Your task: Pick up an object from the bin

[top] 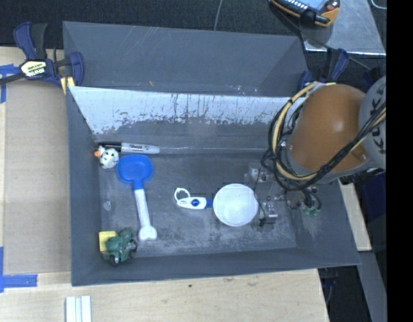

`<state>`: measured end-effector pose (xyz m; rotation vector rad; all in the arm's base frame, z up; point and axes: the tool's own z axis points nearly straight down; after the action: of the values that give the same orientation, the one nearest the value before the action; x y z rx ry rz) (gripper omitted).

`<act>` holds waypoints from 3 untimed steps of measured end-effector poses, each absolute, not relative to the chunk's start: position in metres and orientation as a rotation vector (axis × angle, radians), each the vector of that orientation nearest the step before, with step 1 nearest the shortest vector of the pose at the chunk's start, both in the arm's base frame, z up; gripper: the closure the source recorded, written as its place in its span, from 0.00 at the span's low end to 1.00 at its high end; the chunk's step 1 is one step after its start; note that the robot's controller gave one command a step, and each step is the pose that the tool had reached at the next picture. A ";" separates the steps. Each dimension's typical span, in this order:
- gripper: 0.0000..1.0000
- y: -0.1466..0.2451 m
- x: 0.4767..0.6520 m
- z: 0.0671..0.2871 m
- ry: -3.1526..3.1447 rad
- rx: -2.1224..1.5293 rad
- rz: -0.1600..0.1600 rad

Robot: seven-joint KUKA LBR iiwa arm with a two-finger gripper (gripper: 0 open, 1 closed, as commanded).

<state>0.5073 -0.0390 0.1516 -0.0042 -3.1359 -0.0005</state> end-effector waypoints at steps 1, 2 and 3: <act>0.00 0.015 0.497 0.073 -3.108 0.403 -0.004; 1.00 0.014 0.499 0.076 -3.114 0.404 -0.002; 1.00 0.043 0.514 0.160 -3.118 0.458 -0.003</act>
Offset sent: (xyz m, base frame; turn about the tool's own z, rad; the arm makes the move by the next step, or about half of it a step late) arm -0.0093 0.0533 -0.0776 -0.2612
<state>0.5144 0.0432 0.1600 0.4576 -3.1182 -0.0026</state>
